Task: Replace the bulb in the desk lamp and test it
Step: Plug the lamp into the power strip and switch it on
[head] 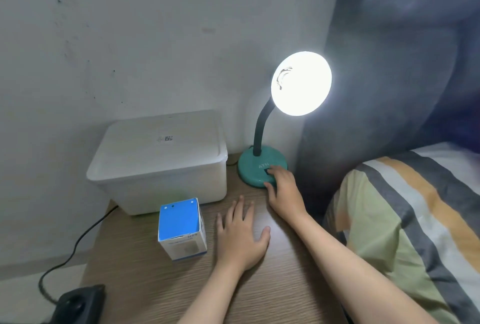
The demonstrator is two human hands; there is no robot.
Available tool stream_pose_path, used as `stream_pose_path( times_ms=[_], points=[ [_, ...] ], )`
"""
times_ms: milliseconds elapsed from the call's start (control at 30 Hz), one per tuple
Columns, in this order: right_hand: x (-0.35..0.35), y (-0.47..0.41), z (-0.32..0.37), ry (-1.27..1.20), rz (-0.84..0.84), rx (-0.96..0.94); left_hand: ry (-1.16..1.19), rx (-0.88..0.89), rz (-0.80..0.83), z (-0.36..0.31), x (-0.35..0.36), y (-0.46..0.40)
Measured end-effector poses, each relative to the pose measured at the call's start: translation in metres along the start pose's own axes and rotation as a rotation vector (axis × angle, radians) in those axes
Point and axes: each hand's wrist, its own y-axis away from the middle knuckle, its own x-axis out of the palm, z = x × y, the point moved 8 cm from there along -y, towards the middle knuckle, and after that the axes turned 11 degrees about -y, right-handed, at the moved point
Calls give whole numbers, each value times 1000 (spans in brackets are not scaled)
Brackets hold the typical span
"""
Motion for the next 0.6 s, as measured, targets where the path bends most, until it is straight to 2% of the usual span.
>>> stream_pose_path(
  times_ms=[600],
  points=[
    [0, 0, 3, 19, 14, -13, -5, 0, 6, -1, -2, 0]
  ],
)
